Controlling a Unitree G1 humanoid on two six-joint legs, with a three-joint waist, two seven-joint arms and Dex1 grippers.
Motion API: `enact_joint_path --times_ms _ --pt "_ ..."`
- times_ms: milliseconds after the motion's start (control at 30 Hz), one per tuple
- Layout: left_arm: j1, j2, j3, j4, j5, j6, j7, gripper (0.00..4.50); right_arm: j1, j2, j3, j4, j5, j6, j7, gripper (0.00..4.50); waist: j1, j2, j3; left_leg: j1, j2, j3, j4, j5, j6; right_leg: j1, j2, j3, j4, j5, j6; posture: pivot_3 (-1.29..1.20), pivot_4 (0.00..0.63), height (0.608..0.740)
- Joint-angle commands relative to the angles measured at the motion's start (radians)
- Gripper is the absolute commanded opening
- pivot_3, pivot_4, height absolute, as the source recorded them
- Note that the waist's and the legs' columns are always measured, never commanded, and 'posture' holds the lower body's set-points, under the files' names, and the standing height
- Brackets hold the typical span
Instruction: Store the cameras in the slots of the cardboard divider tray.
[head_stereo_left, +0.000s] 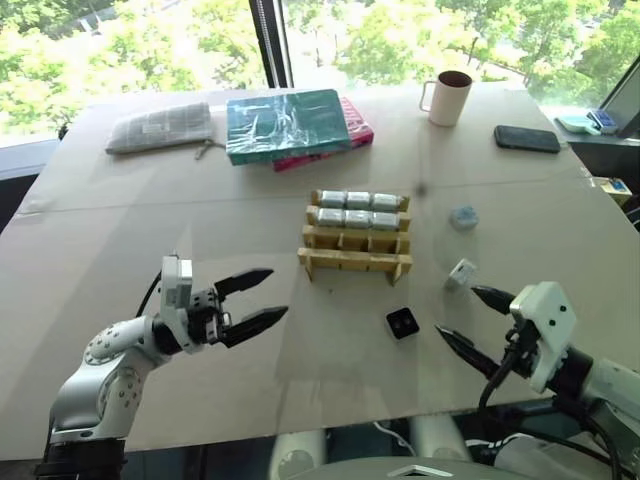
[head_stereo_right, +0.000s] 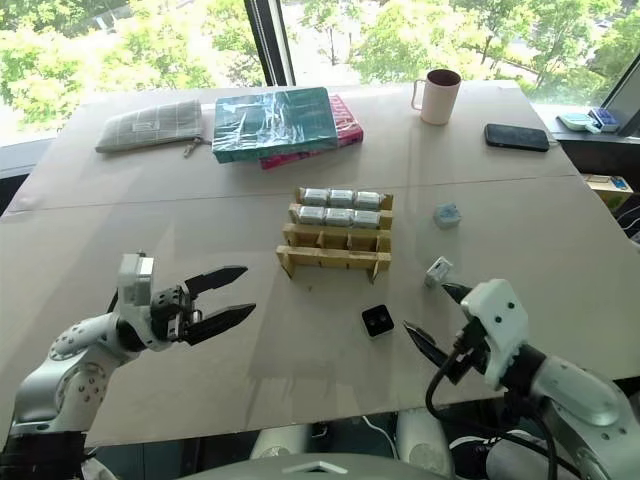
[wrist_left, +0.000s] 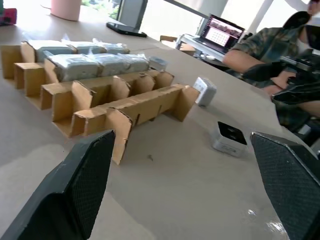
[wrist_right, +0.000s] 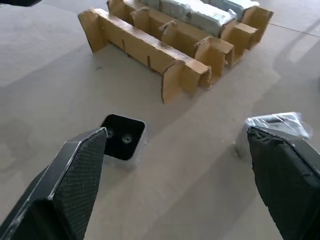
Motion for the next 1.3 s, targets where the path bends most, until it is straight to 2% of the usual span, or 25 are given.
enact_joint_path --times_ms 33,300,500,933,1233,1300 --pt "-0.018 0.027 -0.015 0.010 0.012 -0.059 -0.108 4.50 -0.044 0.000 0.069 0.017 -0.015 0.054 -0.054 4.45 0.002 0.000 0.000 0.000 0.000 0.000 0.000 0.000 0.000 0.000 0.000 0.000 0.000 0.000 0.000 0.00 0.150 0.740" --pt "-0.013 0.075 -0.034 0.049 0.047 -0.144 -0.272 4.50 -0.100 0.017 0.119 0.048 0.063 0.180 -0.086 4.45 0.000 0.000 0.000 -0.001 0.001 0.000 0.000 0.000 0.000 -0.001 0.001 0.000 0.000 0.001 -0.002 0.00 0.150 0.740" --pt "-0.002 0.074 -0.035 0.035 0.051 -0.153 -0.280 4.50 -0.145 0.015 0.156 0.087 0.123 0.230 -0.054 4.45 -0.001 0.000 0.000 -0.001 0.001 0.000 0.000 0.000 0.000 -0.001 0.001 0.000 0.000 0.000 0.000 0.00 0.150 0.740" --pt "-0.002 0.091 -0.032 0.050 0.061 -0.164 -0.302 4.50 -0.317 0.060 0.301 0.153 0.085 0.304 -0.141 4.45 -0.001 0.000 0.000 -0.001 0.001 0.000 0.000 0.000 0.000 -0.001 0.001 -0.001 0.000 0.000 0.000 0.00 0.150 0.740" --pt "-0.027 0.101 -0.035 0.075 0.064 -0.170 -0.327 4.50 -0.323 0.013 0.389 0.189 -0.022 0.267 -0.155 4.45 -0.001 0.000 0.000 -0.001 0.001 0.000 0.000 0.000 0.000 -0.001 0.001 -0.001 0.000 0.000 0.000 0.00 0.150 0.740" --pt "-0.032 0.103 -0.037 0.080 0.062 -0.171 -0.329 4.50 -0.316 -0.002 0.410 0.198 -0.063 0.240 -0.162 3.95 -0.002 0.000 0.000 -0.001 0.001 0.000 0.000 0.000 0.000 -0.001 0.001 -0.001 0.000 0.000 0.000 0.00 0.150 0.740"
